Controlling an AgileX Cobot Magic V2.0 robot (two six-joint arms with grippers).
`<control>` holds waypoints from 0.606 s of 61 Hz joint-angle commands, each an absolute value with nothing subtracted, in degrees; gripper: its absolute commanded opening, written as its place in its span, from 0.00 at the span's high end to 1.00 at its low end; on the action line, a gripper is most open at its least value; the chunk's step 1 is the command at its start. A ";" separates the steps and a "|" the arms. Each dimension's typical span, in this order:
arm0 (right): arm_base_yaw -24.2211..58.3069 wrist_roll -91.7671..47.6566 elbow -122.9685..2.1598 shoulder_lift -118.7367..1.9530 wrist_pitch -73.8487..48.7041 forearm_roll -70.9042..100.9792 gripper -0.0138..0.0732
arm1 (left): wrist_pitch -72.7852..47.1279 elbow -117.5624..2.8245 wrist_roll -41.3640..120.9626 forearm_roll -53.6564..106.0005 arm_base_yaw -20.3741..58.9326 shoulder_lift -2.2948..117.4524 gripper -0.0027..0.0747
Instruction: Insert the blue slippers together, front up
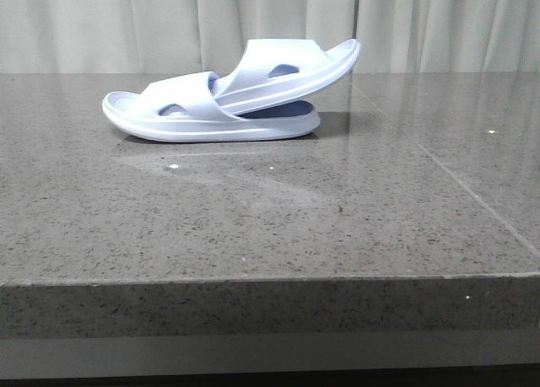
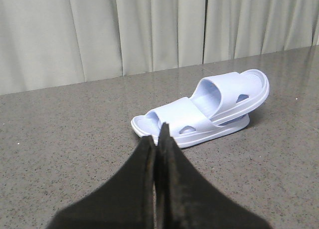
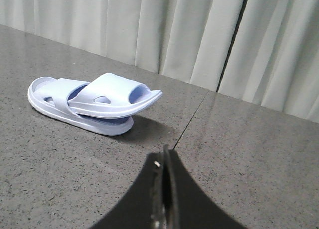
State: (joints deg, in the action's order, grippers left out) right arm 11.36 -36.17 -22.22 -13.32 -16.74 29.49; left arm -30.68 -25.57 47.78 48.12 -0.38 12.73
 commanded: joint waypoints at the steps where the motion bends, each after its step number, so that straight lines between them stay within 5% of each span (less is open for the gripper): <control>1: 11.51 -36.57 -23.59 -13.78 -12.58 30.57 0.97 | -27.16 -27.04 47.37 50.33 0.05 13.26 0.99; 30: 11.51 -36.57 -23.59 -13.78 -12.64 30.57 0.97 | -27.18 -26.45 47.00 49.69 0.05 13.37 0.99; 37: 11.51 -36.57 -23.59 -13.78 -12.64 30.57 0.97 | -26.91 -26.45 34.30 38.53 0.05 13.37 0.99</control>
State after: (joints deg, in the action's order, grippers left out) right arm 11.36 -36.17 -22.22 -13.32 -16.74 29.62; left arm -30.68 -24.97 42.00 43.19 -0.38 12.73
